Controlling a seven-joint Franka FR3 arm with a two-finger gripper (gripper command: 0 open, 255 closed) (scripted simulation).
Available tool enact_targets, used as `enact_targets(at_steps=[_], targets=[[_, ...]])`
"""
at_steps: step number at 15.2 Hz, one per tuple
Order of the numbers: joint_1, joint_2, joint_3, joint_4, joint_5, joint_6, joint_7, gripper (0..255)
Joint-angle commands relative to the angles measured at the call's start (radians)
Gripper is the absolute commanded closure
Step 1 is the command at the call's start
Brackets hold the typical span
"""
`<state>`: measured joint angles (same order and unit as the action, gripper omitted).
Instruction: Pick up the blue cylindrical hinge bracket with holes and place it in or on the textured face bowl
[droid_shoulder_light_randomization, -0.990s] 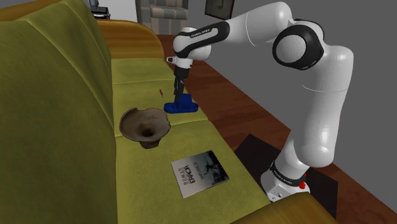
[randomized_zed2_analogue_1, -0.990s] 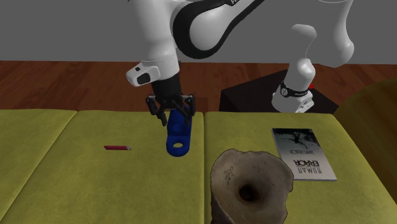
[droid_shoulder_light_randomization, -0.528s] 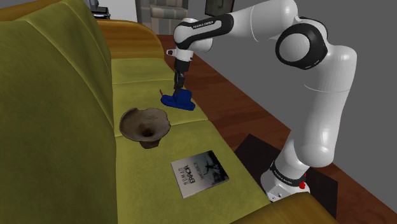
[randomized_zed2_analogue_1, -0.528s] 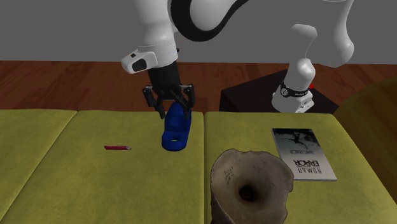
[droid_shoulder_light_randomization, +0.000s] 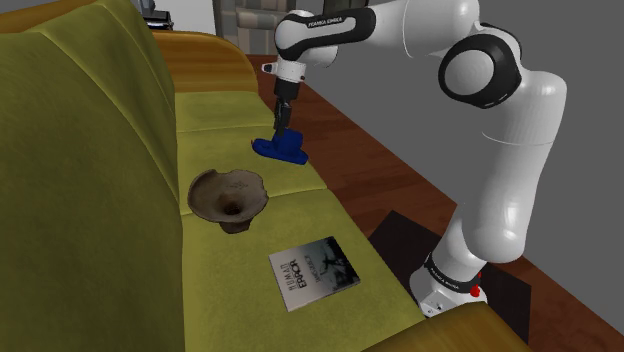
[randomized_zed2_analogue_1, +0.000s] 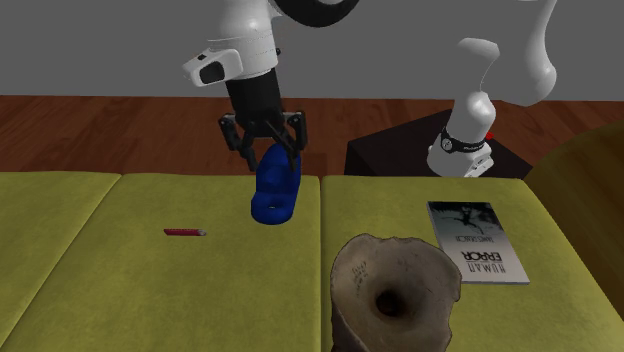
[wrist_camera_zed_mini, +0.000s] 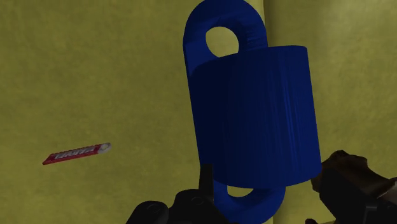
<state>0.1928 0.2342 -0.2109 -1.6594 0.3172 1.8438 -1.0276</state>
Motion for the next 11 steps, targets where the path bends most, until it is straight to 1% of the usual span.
enact_targets(at_steps=[1, 11], targets=[[0.0, -0.002, 0.0, 0.025, -0.003, -0.025, 0.008, 255], [-0.007, -0.006, -0.004, 0.153, -0.01, -0.153, 0.04, 255]])
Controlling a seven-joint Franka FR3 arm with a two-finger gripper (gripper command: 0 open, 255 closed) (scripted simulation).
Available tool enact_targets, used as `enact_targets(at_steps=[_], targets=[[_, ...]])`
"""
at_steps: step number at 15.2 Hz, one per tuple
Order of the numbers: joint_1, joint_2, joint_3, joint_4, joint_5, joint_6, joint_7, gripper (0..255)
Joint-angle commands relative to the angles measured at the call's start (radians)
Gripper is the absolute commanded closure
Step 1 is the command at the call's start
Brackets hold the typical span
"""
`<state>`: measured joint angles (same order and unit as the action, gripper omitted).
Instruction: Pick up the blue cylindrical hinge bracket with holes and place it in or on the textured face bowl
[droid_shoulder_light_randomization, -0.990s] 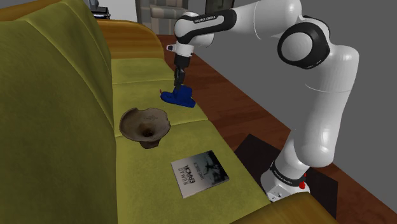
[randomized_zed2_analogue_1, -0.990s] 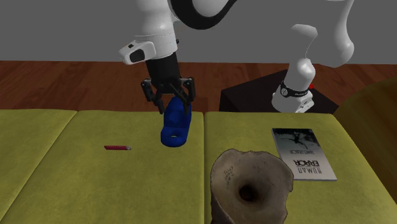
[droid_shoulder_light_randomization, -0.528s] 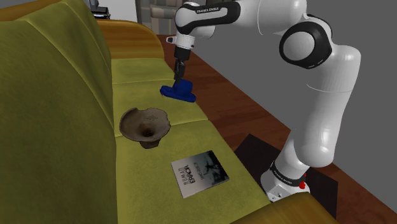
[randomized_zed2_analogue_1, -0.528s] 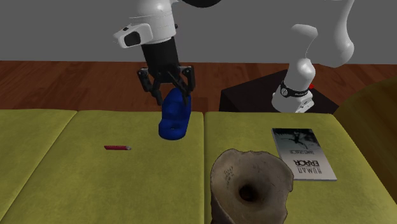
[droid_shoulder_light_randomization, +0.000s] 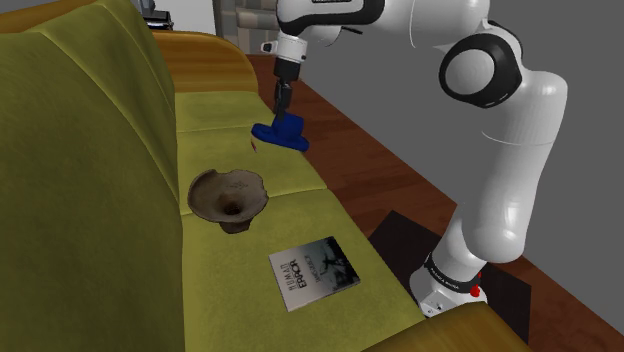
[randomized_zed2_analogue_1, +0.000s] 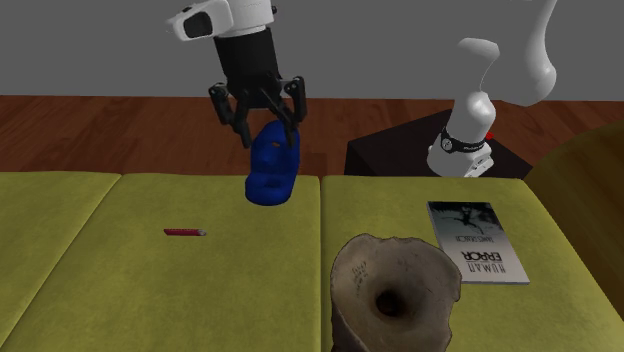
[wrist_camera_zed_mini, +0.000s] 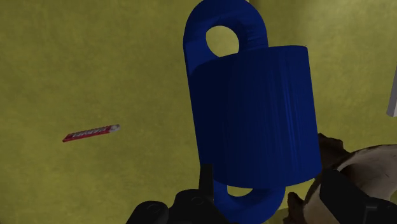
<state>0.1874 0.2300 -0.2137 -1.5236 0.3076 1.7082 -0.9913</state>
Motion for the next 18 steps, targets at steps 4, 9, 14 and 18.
enact_targets(at_steps=[4, 9, 14, 18], targets=[[-0.005, 0.004, -0.002, 0.079, -0.001, -0.072, 0.016, 255], [-0.012, 0.019, -0.003, 0.165, 0.001, -0.143, 0.031, 255], [-0.019, 0.037, -0.004, 0.247, 0.006, -0.205, 0.044, 255], [0.043, 0.007, 0.027, 0.221, -0.006, -0.184, 0.131, 255]])
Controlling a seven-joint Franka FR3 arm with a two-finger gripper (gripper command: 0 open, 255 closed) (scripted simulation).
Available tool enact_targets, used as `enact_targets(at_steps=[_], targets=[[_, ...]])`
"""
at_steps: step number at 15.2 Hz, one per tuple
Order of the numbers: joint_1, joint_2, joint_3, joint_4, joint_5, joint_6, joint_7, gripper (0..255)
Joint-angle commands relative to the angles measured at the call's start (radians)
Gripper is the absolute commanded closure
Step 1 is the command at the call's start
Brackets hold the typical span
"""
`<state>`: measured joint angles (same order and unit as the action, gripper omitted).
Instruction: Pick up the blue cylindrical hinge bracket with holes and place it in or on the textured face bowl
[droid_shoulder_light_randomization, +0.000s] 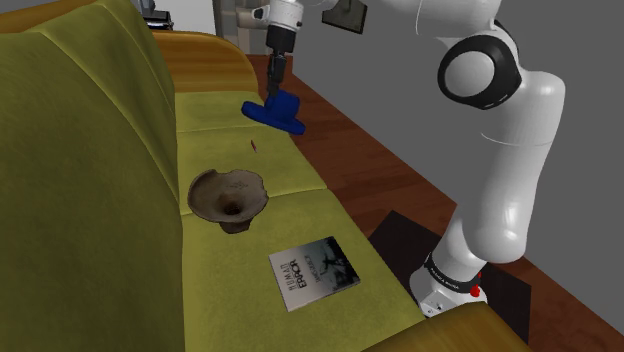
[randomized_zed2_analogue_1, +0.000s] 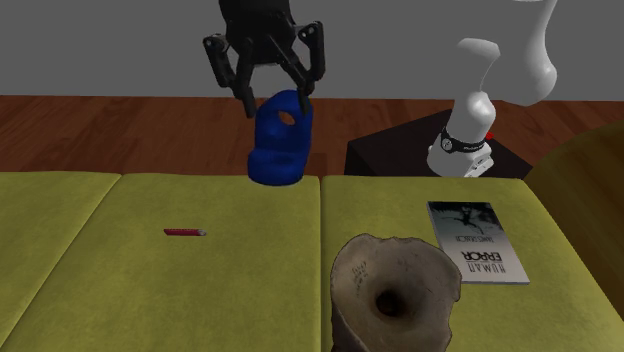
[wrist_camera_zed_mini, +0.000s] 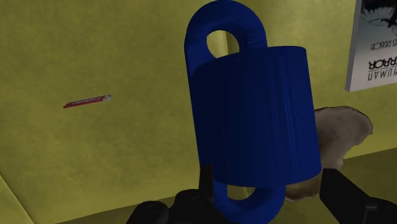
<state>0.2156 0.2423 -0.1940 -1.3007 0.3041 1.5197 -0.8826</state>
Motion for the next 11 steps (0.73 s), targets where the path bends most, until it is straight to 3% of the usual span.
enact_targets(at_steps=[1, 11], targets=[[0.029, -0.009, 0.016, -0.004, -0.005, 0.008, 0.045, 255], [0.17, 0.01, 0.098, 0.061, -0.027, 0.022, 0.27, 255]])
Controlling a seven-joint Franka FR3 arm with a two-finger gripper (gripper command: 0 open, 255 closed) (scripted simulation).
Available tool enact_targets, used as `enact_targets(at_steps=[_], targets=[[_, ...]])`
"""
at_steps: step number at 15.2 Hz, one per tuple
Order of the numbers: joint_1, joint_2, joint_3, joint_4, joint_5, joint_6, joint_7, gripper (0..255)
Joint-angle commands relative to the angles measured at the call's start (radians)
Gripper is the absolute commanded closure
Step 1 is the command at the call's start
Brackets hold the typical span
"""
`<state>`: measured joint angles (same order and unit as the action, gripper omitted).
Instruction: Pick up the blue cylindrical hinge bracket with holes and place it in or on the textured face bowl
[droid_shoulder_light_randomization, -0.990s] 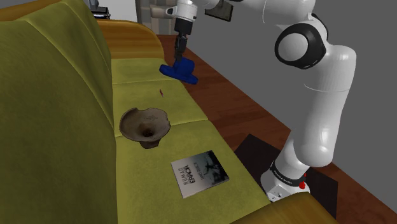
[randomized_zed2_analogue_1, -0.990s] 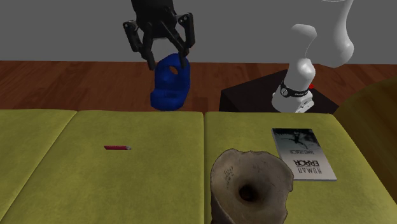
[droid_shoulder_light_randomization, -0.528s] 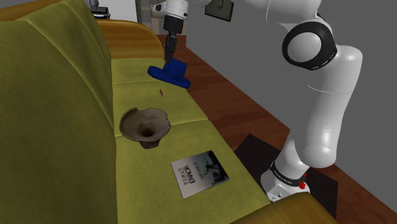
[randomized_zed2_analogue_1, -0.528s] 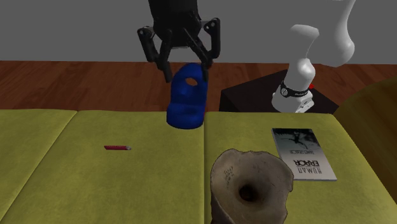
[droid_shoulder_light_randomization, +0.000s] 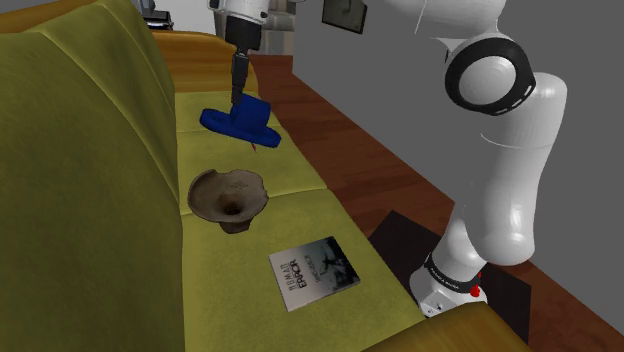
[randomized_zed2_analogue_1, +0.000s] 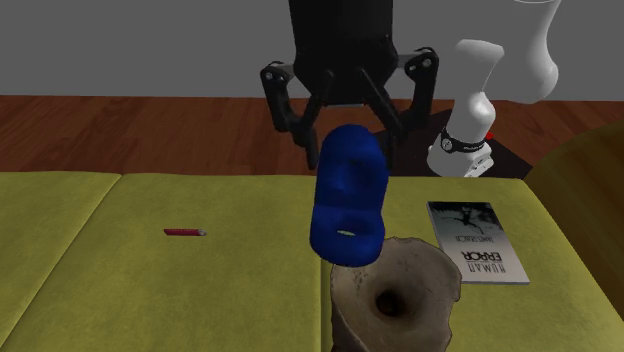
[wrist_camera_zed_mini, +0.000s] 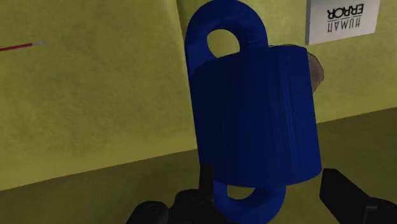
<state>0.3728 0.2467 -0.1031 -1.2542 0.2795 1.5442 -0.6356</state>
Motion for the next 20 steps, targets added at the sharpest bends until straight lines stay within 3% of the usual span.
enact_targets(at_steps=[1, 7, 20], targets=[[0.027, 0.014, 0.015, 0.031, -0.004, -0.004, 0.046, 255], [0.112, 0.102, 0.06, 0.183, -0.021, -0.034, 0.187, 255], [0.124, 0.025, 0.059, -0.108, -0.023, 0.176, 0.143, 255]])
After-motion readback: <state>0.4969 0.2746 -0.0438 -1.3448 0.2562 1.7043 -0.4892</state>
